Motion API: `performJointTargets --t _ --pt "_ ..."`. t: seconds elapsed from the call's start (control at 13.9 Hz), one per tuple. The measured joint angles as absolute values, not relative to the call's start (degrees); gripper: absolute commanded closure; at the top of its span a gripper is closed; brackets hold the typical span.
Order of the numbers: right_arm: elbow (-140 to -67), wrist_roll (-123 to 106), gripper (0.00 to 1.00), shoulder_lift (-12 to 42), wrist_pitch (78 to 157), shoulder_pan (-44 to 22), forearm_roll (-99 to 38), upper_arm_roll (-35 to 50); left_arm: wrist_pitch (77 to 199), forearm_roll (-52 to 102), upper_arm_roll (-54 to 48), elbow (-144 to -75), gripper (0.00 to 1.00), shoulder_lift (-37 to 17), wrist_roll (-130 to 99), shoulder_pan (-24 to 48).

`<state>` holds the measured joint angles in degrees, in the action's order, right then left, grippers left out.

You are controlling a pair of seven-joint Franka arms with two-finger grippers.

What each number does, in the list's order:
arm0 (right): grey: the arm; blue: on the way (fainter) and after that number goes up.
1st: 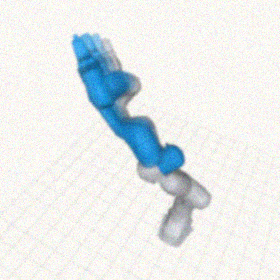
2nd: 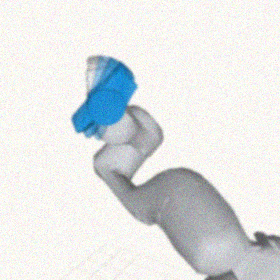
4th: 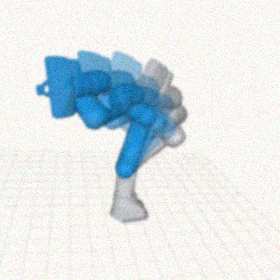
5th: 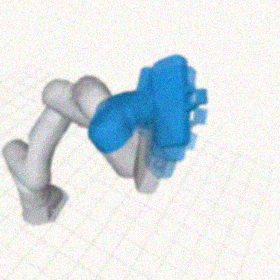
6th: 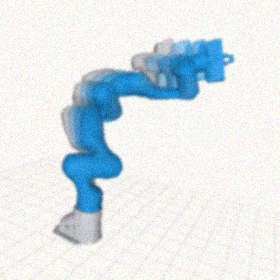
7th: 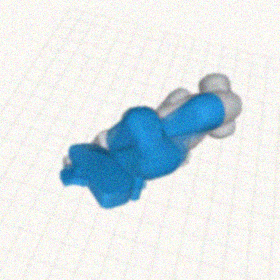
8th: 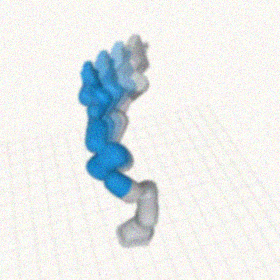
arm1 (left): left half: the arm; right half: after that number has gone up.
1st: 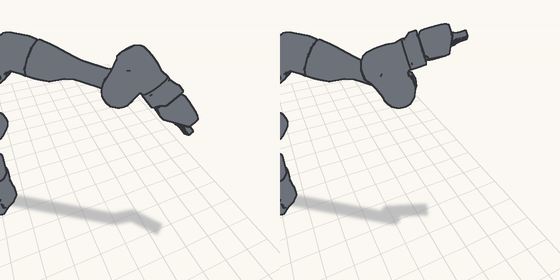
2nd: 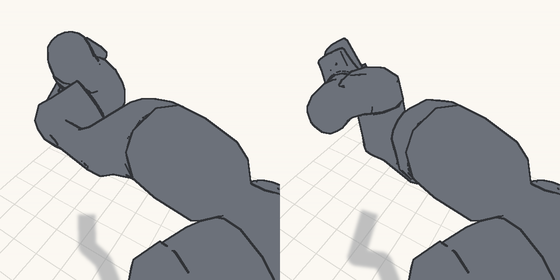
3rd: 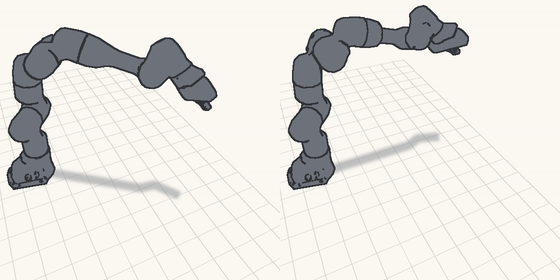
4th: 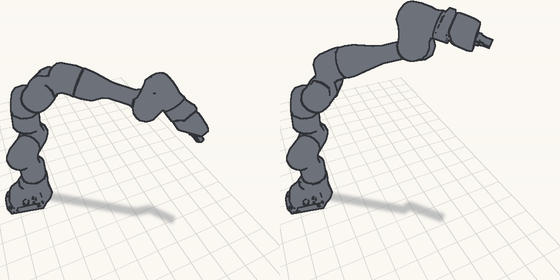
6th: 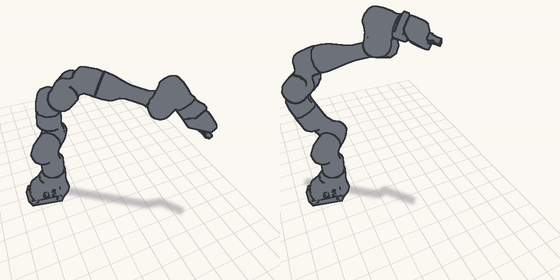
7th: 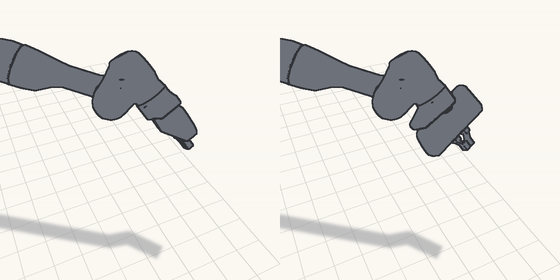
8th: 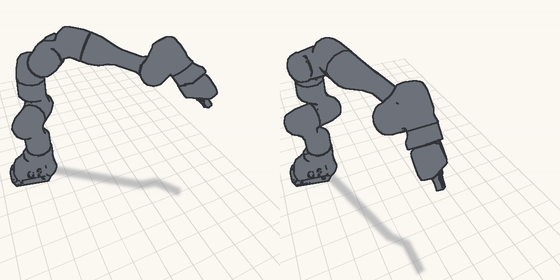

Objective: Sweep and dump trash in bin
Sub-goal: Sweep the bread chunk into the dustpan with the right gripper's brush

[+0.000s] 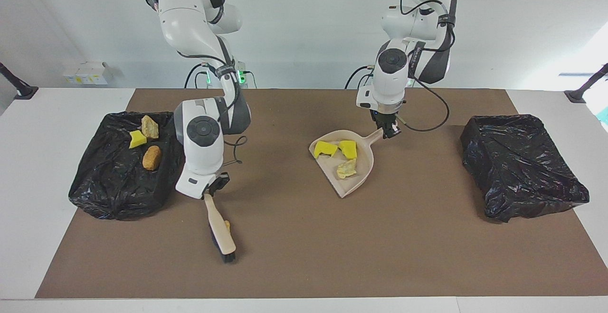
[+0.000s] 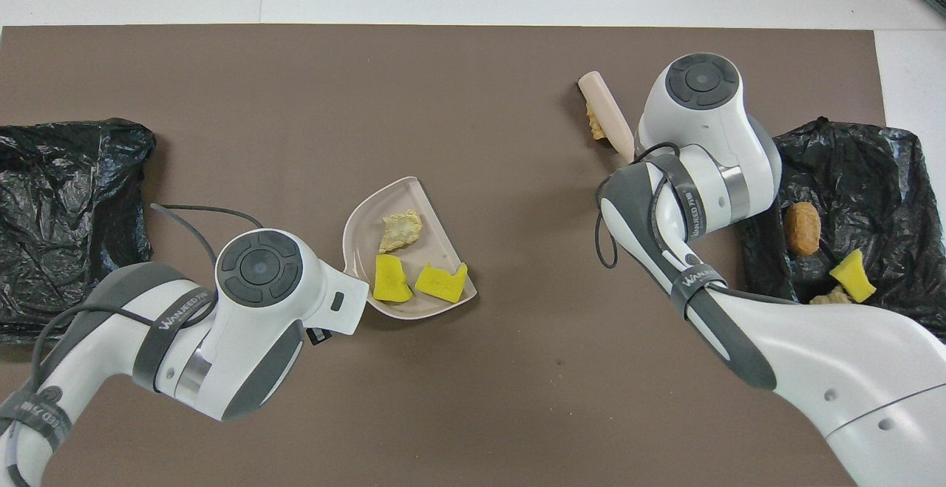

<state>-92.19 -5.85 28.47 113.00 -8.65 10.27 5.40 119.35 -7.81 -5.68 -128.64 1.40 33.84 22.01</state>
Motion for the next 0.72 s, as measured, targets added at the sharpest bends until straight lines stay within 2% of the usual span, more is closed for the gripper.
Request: performJointTargets --t 0.22,0.72 --pt "-94.42 -5.0 1.0 27.15 112.38 -11.47 5.04 5.75 119.37 -7.81 -5.68 -128.65 1.0 1.4 33.83 22.01" --pt "-103.53 1.43 1.0 20.65 110.35 -22.56 -4.43 7.9 119.56 -7.81 -5.68 -128.94 1.0 1.42 33.73 22.01"
